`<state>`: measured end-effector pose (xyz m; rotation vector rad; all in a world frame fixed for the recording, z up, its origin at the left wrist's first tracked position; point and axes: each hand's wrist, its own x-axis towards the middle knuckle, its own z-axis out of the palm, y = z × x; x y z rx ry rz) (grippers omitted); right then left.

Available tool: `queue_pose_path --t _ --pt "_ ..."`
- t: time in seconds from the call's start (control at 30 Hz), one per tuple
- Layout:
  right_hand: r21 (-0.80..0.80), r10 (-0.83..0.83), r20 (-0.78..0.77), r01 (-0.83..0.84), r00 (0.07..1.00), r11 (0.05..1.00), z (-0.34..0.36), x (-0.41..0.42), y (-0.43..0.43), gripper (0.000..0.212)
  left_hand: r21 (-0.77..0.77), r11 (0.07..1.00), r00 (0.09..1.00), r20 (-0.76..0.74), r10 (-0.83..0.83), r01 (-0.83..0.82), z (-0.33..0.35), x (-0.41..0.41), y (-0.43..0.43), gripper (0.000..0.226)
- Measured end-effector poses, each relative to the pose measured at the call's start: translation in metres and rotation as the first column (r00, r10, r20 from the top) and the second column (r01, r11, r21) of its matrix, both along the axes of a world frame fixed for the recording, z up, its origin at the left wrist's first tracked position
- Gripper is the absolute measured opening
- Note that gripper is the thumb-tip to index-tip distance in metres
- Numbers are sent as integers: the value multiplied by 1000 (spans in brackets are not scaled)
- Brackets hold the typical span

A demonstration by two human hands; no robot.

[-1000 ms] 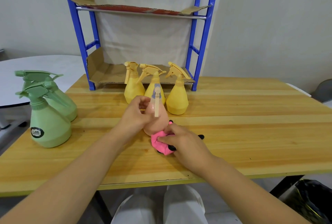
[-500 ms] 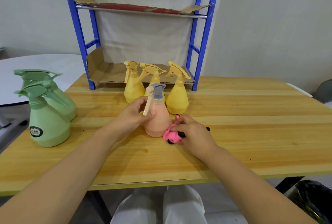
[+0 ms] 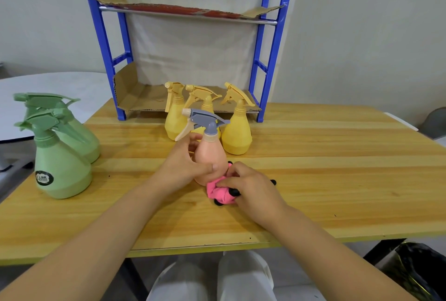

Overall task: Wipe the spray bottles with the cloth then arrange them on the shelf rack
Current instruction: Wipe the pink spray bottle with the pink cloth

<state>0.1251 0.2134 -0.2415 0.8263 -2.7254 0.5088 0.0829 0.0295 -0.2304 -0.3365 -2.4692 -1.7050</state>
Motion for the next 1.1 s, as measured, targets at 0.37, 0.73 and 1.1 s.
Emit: queue_pose_path --t 0.37,0.73,1.1 --pt "-113 -112 47 116 993 987 0 -17 7 40 62 978 969 136 -205 198 8 6 -21 68" --pt "-129 -47 16 48 999 990 -4 -8 0 36 -52 992 986 124 -109 117 8 3 -13 61" --pt "-189 -197 46 202 979 961 -8 -29 5 37 2 969 935 262 -240 248 11 5 -27 73"
